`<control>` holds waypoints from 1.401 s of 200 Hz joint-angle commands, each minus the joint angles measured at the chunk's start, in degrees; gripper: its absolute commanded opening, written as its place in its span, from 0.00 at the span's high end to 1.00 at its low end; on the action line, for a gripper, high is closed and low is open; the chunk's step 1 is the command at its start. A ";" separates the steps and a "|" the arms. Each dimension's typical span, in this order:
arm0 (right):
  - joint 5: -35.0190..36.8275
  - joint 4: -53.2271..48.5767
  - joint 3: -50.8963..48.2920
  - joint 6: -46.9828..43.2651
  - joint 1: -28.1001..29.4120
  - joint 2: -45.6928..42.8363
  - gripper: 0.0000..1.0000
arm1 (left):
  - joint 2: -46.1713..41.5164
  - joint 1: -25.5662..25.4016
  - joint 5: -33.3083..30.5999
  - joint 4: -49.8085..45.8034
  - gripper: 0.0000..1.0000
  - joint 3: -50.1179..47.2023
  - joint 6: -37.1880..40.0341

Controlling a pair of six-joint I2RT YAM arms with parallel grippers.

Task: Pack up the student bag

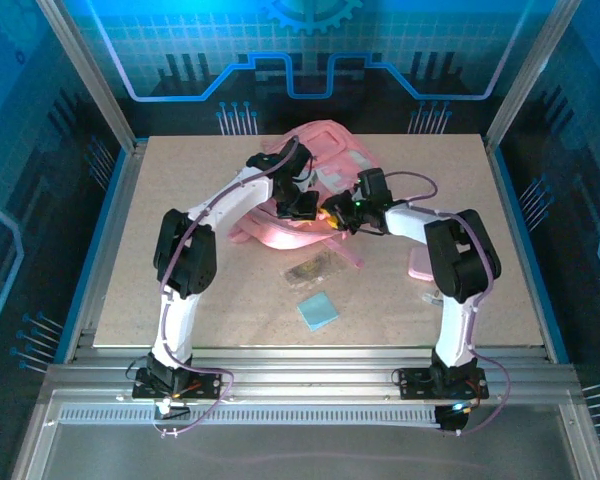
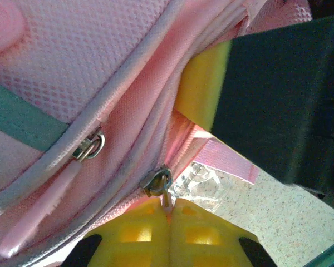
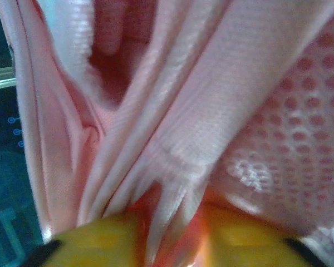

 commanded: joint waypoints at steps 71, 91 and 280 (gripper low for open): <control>6.18 -4.77 1.87 -9.26 -3.78 -1.65 1.00 | -7.29 5.19 -2.25 -0.33 1.00 -10.25 3.34; 5.92 -5.76 2.20 -10.48 -4.82 -1.85 1.00 | -8.35 8.00 -4.49 -1.57 1.00 -11.87 4.08; 9.34 -25.16 22.40 -24.86 -11.92 5.15 1.00 | -17.21 5.47 -0.41 -0.53 1.00 -15.56 1.61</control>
